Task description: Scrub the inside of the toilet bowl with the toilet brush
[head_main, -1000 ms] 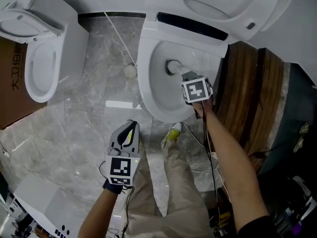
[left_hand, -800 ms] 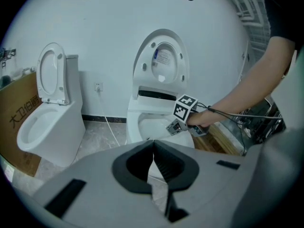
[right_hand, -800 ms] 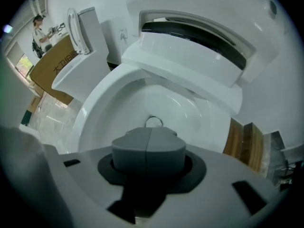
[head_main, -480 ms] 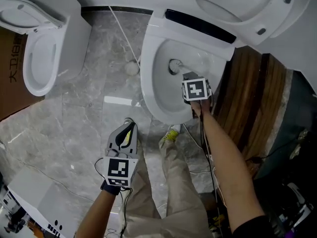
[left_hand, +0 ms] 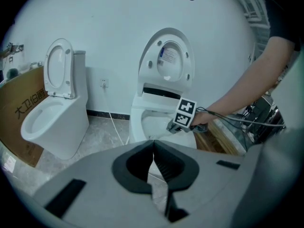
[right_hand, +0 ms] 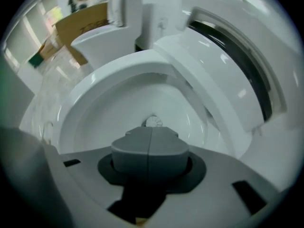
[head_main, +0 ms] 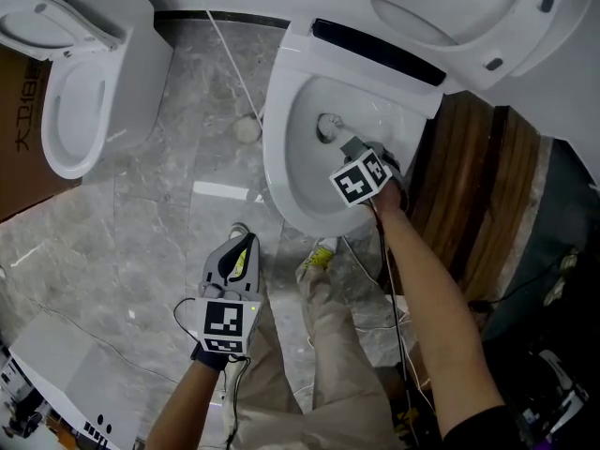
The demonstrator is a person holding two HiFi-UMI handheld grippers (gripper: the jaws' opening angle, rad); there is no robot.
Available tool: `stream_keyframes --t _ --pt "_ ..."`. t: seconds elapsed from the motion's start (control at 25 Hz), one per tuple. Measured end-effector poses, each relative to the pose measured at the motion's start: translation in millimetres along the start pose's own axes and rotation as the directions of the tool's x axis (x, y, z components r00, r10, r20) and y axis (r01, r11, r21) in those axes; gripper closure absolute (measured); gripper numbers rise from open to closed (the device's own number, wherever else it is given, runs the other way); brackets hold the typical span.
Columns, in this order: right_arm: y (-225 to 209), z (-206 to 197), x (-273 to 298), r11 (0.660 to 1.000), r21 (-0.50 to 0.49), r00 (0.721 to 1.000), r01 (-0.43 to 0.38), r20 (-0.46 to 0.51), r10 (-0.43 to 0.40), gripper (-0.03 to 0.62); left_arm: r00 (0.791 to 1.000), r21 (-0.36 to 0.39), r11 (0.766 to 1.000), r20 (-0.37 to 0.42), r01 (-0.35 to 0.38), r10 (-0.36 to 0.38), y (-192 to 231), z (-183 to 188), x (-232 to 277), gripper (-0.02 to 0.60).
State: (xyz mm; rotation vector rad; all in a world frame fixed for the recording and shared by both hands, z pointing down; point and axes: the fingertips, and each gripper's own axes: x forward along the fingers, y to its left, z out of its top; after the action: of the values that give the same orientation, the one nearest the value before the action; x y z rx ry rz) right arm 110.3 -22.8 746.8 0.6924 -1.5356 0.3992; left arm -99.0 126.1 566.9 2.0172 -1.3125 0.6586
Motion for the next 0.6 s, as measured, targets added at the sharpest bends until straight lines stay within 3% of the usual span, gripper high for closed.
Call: stream_keyframes --t 0.08,0.16,0.2,0.24,0.28,0.32,0.4,0.44,0.52,0.6 --pt "8 -3 2 0.963 -0.265 0.998 0.054 -0.001 -0.056 0.445 1.0 0.002 1.0 0.0 0.006 -0.006 -3 1 2 0.569" --pt "18 -7 4 0.859 -0.502 0.994 0.104 0.012 -0.113 0.445 1.0 0.004 1.0 -0.003 0.01 -0.01 -6 1 2 0.569" --pt "23 -9 5 0.807 -0.579 0.991 0.12 0.022 -0.132 0.444 1.0 0.006 1.0 -0.004 0.012 -0.012 -7 1 2 0.569" --pt "26 -10 6 0.78 -0.612 0.99 0.128 0.03 -0.139 0.444 1.0 0.009 1.0 -0.005 0.013 -0.013 -7 1 2 0.569" --pt "28 -11 6 0.793 -0.596 0.99 0.127 0.034 -0.134 0.444 1.0 0.012 1.0 -0.006 0.013 -0.013 -7 1 2 0.569" --pt "28 -12 7 0.84 -0.531 0.993 0.117 0.033 -0.117 0.444 1.0 0.016 1.0 -0.007 0.013 -0.013 -7 0 2 0.569" --pt "23 -12 5 0.954 -0.293 0.998 0.069 0.029 -0.064 0.444 1.0 0.021 1.0 -0.008 0.014 -0.013 -7 1 3 0.569" --pt "20 -12 4 0.987 -0.155 0.999 0.038 0.029 -0.034 0.442 1.0 0.023 1.0 -0.009 0.013 -0.013 -7 1 3 0.569" --pt "17 -12 2 0.997 0.069 0.999 -0.018 0.031 0.016 0.441 1.0 0.024 1.0 -0.008 0.013 -0.013 -7 3 2 0.569" --pt "17 -12 -1 0.983 0.175 0.999 -0.048 0.026 0.044 0.439 1.0 0.026 1.0 -0.004 0.017 -0.017 -9 7 2 0.569"
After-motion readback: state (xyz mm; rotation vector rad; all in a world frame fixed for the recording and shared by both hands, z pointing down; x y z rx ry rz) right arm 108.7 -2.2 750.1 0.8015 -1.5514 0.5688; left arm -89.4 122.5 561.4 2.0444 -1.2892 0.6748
